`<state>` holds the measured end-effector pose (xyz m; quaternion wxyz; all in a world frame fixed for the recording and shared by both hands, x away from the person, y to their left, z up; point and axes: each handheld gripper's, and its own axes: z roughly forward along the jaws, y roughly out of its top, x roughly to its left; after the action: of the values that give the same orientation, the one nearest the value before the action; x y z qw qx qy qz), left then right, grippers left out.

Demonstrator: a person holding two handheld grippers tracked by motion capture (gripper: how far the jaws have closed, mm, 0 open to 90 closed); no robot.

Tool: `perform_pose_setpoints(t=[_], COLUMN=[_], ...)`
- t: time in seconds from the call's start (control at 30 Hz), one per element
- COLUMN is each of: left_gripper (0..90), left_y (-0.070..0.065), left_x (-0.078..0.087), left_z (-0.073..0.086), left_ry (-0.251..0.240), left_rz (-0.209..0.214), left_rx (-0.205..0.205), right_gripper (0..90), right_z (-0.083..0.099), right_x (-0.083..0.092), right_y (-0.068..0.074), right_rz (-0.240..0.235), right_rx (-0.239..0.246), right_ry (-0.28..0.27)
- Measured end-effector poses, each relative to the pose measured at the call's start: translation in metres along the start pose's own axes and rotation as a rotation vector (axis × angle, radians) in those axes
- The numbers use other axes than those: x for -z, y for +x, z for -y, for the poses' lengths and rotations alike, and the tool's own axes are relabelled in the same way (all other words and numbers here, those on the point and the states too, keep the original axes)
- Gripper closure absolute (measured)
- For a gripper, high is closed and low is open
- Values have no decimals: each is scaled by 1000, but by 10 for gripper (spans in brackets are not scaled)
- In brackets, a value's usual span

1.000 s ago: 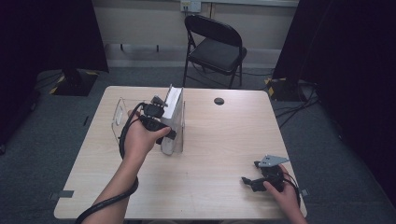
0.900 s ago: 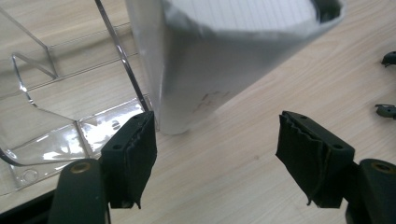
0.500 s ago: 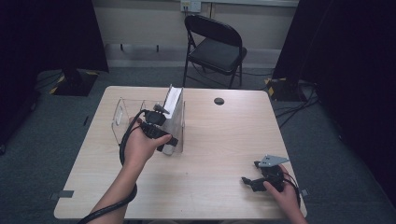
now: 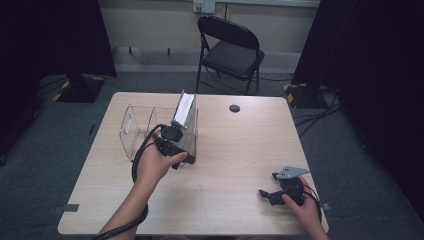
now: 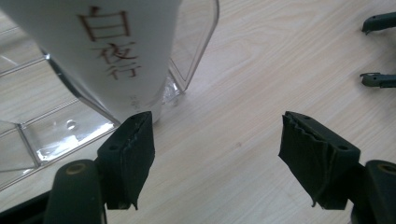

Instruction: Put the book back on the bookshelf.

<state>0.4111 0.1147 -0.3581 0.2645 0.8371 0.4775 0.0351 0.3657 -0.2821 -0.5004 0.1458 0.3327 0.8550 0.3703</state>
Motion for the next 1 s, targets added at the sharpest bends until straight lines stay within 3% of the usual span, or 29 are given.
perform_pose_setpoints(t=[0.5,0.8,1.0], left_gripper=[240,225,224], left_y=[-15,-24,-34], left_x=[-15,-25,-34], left_z=[4,5,5], left_ry=[-7,0,-8], left_rz=[40,43,70], left_rx=[-48,-72,-80], right_gripper=[109,109,109], right_z=[0,0,0], right_x=[0,0,0], right_y=[0,0,0], right_rz=[-2,-2,-2], right_rx=[1,1,2], right_ry=[1,1,1])
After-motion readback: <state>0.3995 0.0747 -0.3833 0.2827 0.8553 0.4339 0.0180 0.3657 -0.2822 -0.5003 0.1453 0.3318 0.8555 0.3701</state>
